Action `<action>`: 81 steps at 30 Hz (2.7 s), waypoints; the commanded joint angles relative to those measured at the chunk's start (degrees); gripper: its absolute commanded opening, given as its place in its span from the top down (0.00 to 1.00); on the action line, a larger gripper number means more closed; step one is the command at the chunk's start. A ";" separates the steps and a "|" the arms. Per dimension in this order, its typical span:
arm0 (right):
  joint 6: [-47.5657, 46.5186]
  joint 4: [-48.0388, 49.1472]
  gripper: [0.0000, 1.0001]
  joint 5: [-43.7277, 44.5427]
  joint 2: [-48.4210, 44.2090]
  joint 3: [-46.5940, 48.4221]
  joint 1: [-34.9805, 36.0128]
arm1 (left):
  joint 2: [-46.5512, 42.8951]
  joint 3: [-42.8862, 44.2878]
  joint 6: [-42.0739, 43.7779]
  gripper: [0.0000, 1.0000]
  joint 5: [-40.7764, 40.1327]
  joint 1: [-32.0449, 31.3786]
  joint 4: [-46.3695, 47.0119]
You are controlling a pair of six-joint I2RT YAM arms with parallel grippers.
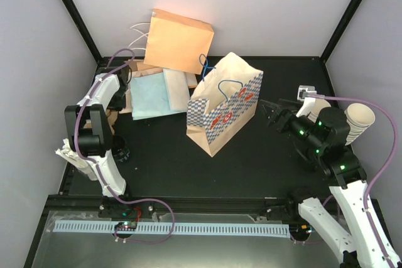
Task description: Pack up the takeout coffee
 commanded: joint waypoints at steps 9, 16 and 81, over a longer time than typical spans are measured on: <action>0.63 1.04 0.00 -0.65 0.34 -0.04 0.37 | -2.01 3.39 -3.43 0.95 -10.99 -2.68 -4.90; 0.53 0.55 0.00 -0.37 0.16 0.29 0.33 | 0.07 6.94 -7.85 0.98 -18.95 -4.96 -11.02; -2.33 -7.74 0.00 1.24 1.59 -0.33 0.37 | -22.12 -20.46 -32.87 0.48 13.73 -70.91 -0.36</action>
